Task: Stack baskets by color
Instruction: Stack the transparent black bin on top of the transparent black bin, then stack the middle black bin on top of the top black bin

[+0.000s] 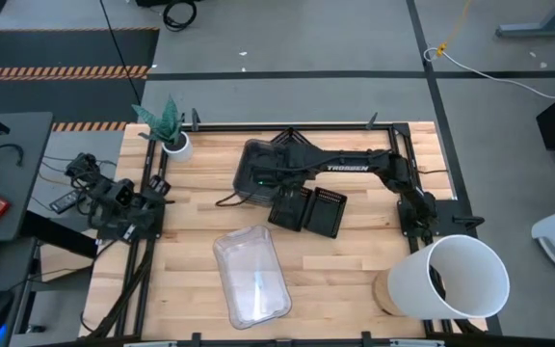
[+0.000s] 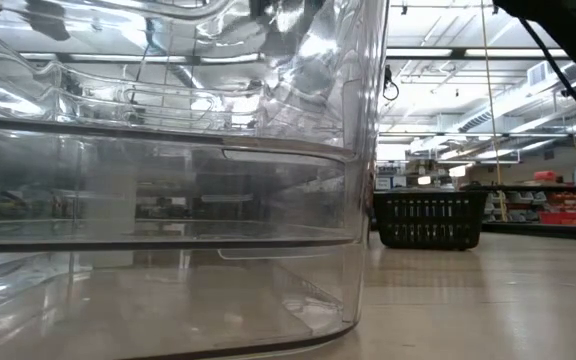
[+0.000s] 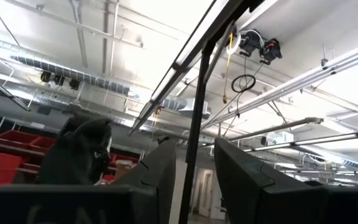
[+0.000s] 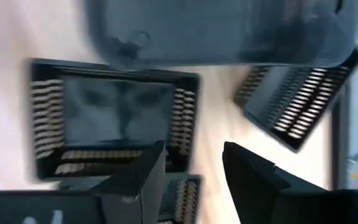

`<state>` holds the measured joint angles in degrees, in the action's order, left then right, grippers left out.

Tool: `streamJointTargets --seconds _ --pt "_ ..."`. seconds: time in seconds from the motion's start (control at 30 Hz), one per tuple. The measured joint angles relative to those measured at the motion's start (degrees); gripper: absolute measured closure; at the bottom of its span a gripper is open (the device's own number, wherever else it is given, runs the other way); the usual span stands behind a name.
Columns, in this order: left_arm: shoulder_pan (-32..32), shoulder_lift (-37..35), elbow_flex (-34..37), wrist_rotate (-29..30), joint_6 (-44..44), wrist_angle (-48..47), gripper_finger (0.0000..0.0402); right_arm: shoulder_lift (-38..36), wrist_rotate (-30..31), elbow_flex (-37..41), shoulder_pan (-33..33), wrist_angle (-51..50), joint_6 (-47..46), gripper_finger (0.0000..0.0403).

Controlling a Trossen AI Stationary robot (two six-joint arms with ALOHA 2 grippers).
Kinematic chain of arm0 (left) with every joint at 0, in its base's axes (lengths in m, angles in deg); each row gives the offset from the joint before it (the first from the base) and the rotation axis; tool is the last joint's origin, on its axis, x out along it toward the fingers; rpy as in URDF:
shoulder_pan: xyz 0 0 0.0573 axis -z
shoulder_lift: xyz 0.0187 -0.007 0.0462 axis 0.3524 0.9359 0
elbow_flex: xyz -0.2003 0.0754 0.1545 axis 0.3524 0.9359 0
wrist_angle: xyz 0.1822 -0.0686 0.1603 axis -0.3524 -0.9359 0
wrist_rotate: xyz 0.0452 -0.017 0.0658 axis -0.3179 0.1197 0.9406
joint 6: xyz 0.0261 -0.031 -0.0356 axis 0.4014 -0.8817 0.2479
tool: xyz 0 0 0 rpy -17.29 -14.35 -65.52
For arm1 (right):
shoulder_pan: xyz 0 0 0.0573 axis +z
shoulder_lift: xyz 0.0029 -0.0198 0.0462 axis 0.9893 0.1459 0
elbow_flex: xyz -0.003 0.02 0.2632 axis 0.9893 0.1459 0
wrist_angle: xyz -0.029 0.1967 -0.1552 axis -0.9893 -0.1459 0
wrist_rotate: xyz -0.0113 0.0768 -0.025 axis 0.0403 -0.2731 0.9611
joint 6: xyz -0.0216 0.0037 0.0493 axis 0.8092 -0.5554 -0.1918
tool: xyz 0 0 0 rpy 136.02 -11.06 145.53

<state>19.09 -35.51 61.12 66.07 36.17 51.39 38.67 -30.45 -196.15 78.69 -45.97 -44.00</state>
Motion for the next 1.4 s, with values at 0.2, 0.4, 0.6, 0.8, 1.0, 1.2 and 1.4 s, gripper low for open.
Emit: streamJointTargets --seconds 0.2,0.4,0.6,0.8,1.0,1.2,1.4 --pt "0.0 0.02 0.0 0.0 0.01 -0.22 0.0285 0.02 3.21 7.31 -4.43 8.96 3.79 0.0237" --pt "0.0 0.02 0.0 -0.02 0.05 -0.51 0.0285 0.07 8.52 12.42 -9.06 14.29 6.06 0.0237" --pt "0.0 0.02 0.0 -0.02 0.05 -0.48 0.0285 0.13 8.25 15.42 -12.04 24.14 8.65 0.0238" --pt "0.0 0.02 0.0 -0.02 0.05 -0.48 0.0285 0.2 1.0 16.49 -11.59 37.67 10.83 0.0238" --pt "0.0 0.02 0.0 -0.04 0.05 -0.62 0.0285 0.18 -2.77 16.39 -10.72 41.35 11.57 0.0238" --pt "-0.01 0.04 0.0 -0.04 0.05 -1.11 0.0285 -0.77 -2.7 12.4 -10.53 22.7 9.37 0.0238" --pt "0.0 0.04 0.0 -0.04 0.05 -1.84 0.0285 -0.96 -10.66 12.29 -8.82 10.23 2.86 0.0238"
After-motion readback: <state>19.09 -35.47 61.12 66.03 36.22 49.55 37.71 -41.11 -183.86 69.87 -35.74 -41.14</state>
